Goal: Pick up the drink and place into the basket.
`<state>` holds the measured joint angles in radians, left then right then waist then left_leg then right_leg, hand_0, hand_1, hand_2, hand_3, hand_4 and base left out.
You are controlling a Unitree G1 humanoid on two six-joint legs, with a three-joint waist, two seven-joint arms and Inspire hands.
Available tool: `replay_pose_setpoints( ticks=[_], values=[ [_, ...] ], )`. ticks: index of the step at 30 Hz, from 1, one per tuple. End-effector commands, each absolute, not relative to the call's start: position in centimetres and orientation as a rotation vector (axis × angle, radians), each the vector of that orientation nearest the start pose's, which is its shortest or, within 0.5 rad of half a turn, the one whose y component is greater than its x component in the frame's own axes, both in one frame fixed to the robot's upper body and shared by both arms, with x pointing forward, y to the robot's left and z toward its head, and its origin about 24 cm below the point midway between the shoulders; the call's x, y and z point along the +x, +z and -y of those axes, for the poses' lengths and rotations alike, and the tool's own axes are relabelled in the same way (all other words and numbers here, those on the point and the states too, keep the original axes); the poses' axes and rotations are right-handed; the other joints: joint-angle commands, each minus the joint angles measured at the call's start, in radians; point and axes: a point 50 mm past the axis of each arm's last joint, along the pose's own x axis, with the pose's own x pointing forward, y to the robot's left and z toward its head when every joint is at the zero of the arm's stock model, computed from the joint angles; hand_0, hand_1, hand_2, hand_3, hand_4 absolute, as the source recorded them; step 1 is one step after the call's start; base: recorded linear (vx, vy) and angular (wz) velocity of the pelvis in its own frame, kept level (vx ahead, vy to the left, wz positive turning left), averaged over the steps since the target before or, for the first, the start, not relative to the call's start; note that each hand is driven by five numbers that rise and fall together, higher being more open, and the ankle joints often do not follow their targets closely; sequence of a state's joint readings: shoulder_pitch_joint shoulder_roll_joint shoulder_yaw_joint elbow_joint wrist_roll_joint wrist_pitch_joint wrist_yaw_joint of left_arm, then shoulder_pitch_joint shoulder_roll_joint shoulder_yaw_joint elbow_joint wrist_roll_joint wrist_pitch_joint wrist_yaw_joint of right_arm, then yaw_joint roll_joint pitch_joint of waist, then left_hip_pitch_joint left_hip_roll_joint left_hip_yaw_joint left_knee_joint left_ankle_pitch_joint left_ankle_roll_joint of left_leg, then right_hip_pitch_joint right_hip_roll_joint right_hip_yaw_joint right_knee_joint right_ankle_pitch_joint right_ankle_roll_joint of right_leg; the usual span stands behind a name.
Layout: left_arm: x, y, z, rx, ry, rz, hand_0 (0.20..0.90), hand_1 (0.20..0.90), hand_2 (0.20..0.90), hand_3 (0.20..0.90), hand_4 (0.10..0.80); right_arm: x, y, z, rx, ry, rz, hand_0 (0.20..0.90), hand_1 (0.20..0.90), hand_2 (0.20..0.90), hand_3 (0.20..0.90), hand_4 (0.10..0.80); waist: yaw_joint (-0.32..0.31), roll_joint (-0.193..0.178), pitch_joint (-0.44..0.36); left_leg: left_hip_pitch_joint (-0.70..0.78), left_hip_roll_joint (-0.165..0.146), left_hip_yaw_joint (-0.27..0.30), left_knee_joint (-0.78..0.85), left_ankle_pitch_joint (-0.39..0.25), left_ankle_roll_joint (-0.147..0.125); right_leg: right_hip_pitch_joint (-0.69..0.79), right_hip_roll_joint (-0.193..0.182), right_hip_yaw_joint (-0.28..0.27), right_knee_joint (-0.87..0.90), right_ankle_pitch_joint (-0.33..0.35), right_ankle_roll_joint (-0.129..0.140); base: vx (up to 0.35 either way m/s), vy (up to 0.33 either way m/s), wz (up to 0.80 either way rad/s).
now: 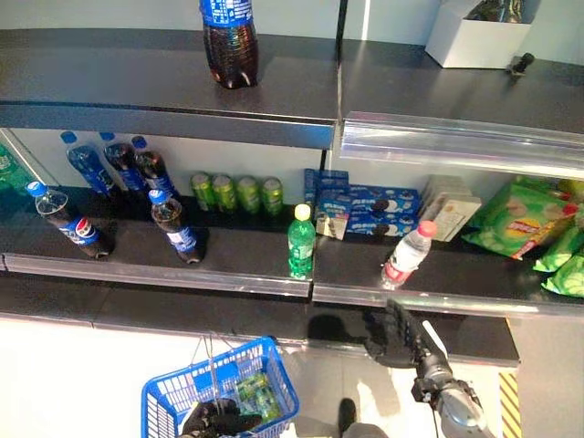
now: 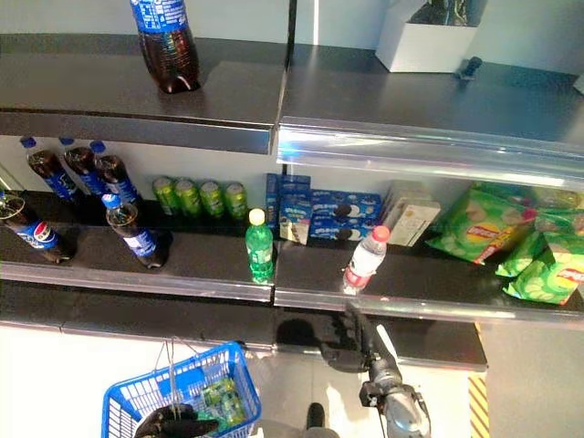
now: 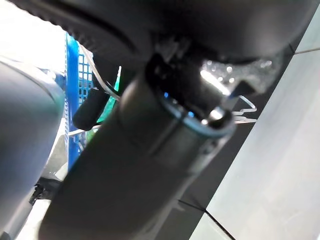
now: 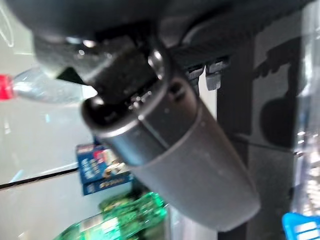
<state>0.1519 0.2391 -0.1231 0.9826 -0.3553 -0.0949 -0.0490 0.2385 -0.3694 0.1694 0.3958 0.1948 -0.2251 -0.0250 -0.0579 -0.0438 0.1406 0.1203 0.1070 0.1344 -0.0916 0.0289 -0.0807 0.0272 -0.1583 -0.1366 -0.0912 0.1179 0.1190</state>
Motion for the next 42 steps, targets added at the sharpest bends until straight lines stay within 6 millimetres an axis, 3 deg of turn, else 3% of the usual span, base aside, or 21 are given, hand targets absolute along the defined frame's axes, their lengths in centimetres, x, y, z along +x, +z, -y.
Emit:
replay_pose_setpoints(
  ticks=[1,9,12,15,17,19,20,21,24,25,27,30,32,34,37,39,40,42],
  values=[
    [14.0,-11.9,-26.6,0.02,0.219,-0.75,0.3,0.3,0.3,0.2,0.1,18.4,-4.3,21.9,-0.215,0.001,-0.265,0.9,0.9,0.9,0.9,0.8,0.009,-0.009,-0.042,0.002,0.006,0.06,0.004,-0.03,-0.002,0.056,-0.025,-0.015,0.022,-0.056,0.056,-0.021,-0.011,-0.06],
    [14.0,-11.9,-27.1,0.049,0.203,-0.768,0.3,0.3,0.3,0.2,0.1,16.3,-8.2,22.5,-0.231,-0.033,-0.474,0.9,0.9,0.9,0.9,0.8,0.014,-0.01,-0.045,0.007,0.009,0.062,0.004,-0.039,0.002,0.052,-0.023,-0.02,0.029,-0.059,0.055,-0.019,-0.067,-0.04],
    [14.1,-11.8,-27.5,0.054,0.219,-0.769,0.3,0.3,0.3,0.2,0.1,15.6,-9.7,22.7,-0.236,-0.046,-0.554,0.9,0.9,0.9,0.9,0.8,0.016,-0.002,-0.037,0.009,0.022,0.054,0.004,-0.035,0.002,0.043,-0.009,-0.022,0.062,-0.084,0.04,-0.02,-0.185,-0.01],
    [14.6,-11.7,-27.2,0.03,0.22,-0.745,0.3,0.3,0.3,0.2,0.1,15.3,-10.7,23.4,-0.256,-0.057,-0.634,0.9,0.9,0.9,0.9,0.8,0.02,0.015,-0.014,-0.02,0.061,0.05,0.016,0.0,-0.025,0.022,0.023,-0.017,0.069,-0.098,0.008,-0.096,-0.182,0.0],
    [16.1,-11.4,-26.0,0.008,0.183,-0.699,0.3,0.3,0.3,0.2,0.1,16.0,-10.7,24.2,-0.283,-0.079,-0.643,0.9,0.9,0.9,0.9,0.8,0.034,0.031,0.027,-0.098,0.082,0.037,0.055,0.041,-0.052,-0.005,0.037,-0.008,0.067,-0.092,-0.011,-0.326,-0.101,0.06],
    [17.7,-10.9,-24.9,-0.006,0.134,-0.657,0.3,0.3,0.3,0.2,0.1,16.5,-10.7,25.2,-0.315,-0.096,-0.659,0.9,0.9,0.9,0.9,0.8,0.04,0.041,0.068,-0.161,0.089,0.054,0.117,0.047,-0.058,-0.023,0.036,-0.023,0.06,-0.084,-0.024,-0.349,-0.128,0.24],
    [18.4,-10.7,-24.0,-0.015,0.104,-0.639,0.3,0.3,0.3,0.2,0.1,16.8,-10.6,25.7,-0.317,-0.115,-0.664,0.9,0.9,0.9,0.9,0.8,0.039,0.03,0.085,-0.185,0.049,0.051,0.215,-0.009,-0.032,-0.037,0.019,-0.037,0.061,-0.076,-0.035,-0.218,-0.103,0.34],
    [18.4,-10.7,-24.0,-0.015,0.104,-0.639,0.3,0.3,0.3,0.2,0.1,16.8,-10.6,25.7,-0.317,-0.115,-0.664,0.9,0.9,0.9,0.9,0.8,0.039,0.03,0.085,-0.185,0.049,0.051,0.215,-0.009,-0.032,-0.037,0.019,-0.037,0.061,-0.076,-0.035,-0.165,-0.075,0.42],
    [18.5,-10.8,-23.4,-0.034,0.092,-0.63,0.3,0.3,0.3,0.2,0.1,16.9,-10.6,26.0,-0.319,-0.122,-0.667,0.9,0.9,0.9,0.9,0.8,0.039,0.014,0.096,-0.191,-0.047,0.012,0.351,-0.113,0.01,-0.051,-0.002,-0.039,0.071,-0.067,-0.045,-0.103,0.003,0.22],
    [18.0,-11.1,-23.1,-0.05,0.097,-0.635,0.3,0.3,0.3,0.2,0.1,16.4,-10.8,26.2,-0.332,-0.112,-0.677,0.9,0.9,0.9,0.9,0.8,0.029,0.009,0.086,-0.152,-0.15,-0.024,0.37,-0.177,0.039,-0.083,0.0,-0.032,0.084,-0.048,-0.048,-0.141,0.082,0.0],
    [17.4,-11.5,-23.0,-0.047,0.083,-0.658,0.3,0.3,0.3,0.2,0.1,15.3,-11.3,26.2,-0.34,-0.106,-0.698,0.9,0.9,0.9,0.9,0.8,0.012,0.024,0.063,-0.074,-0.21,-0.038,0.289,-0.209,0.054,-0.102,0.027,-0.034,0.084,-0.024,-0.036,-0.088,0.137,-0.09],
    [17.1,-11.8,-23.2,-0.036,0.076,-0.682,0.3,0.3,0.3,0.2,0.1,14.8,-11.6,25.9,-0.332,-0.108,-0.711,0.9,0.9,0.9,0.9,0.8,-0.012,0.048,0.041,0.014,-0.207,-0.048,0.114,-0.172,0.071,-0.138,0.062,-0.027,0.097,-0.007,-0.016,0.011,0.105,0.24],
    [16.9,-11.8,-23.7,-0.011,0.07,-0.691,0.3,0.3,0.3,0.2,0.1,14.7,-11.8,25.5,-0.302,-0.124,-0.703,0.9,0.9,0.9,0.9,0.8,-0.031,0.042,0.043,0.041,-0.202,-0.052,0.055,-0.158,0.088,-0.192,0.066,-0.018,0.131,0.016,0.009,-0.026,0.08,0.26],
    [17.0,-11.6,-24.4,0.017,0.078,-0.688,0.3,0.3,0.3,0.2,0.1,14.9,-11.8,24.7,-0.254,-0.129,-0.687,0.9,0.9,0.9,0.9,0.8,-0.041,0.02,0.062,0.051,-0.201,-0.09,0.033,-0.148,0.096,-0.264,0.066,0.023,0.166,0.054,0.043,-0.144,0.045,0.28],
    [17.4,-11.3,-25.1,0.027,0.095,-0.679,0.3,0.3,0.3,0.2,0.1,15.0,-11.9,24.3,-0.202,-0.132,-0.686,0.9,0.9,0.9,0.9,0.8,-0.036,0.006,0.079,0.019,-0.181,-0.083,0.048,-0.135,0.106,-0.271,0.057,0.075,0.243,0.016,0.043,-0.219,0.019,0.08],
    [17.3,-11.3,-25.3,0.023,0.105,-0.677,0.3,0.3,0.3,0.2,0.1,15.0,-12.0,24.3,-0.19,-0.134,-0.691,0.9,0.9,0.9,0.9,0.8,-0.02,0.011,0.081,0.004,-0.169,-0.07,0.055,-0.124,0.108,-0.253,0.036,0.062,0.289,-0.008,0.038,-0.228,-0.048,0.0],
    [16.8,-11.4,-25.9,0.022,0.121,-0.684,0.3,0.3,0.3,0.2,0.1,14.6,-12.2,24.7,-0.168,-0.157,-0.723,0.9,0.9,0.9,0.9,0.8,0.013,0.027,0.067,-0.039,-0.139,-0.048,0.066,-0.095,0.112,-0.202,-0.002,0.053,0.332,-0.039,0.025,-0.363,-0.125,0.01],
    [16.3,-11.6,-26.1,0.025,0.124,-0.698,0.3,0.3,0.3,0.2,0.1,13.5,-12.9,25.2,-0.153,-0.199,-0.779,0.9,0.9,0.9,0.9,0.8,0.044,0.028,0.05,-0.057,-0.127,-0.029,0.062,-0.088,0.118,-0.118,-0.055,0.047,0.294,-0.034,0.028,-0.274,-0.223,0.29]
  ],
)
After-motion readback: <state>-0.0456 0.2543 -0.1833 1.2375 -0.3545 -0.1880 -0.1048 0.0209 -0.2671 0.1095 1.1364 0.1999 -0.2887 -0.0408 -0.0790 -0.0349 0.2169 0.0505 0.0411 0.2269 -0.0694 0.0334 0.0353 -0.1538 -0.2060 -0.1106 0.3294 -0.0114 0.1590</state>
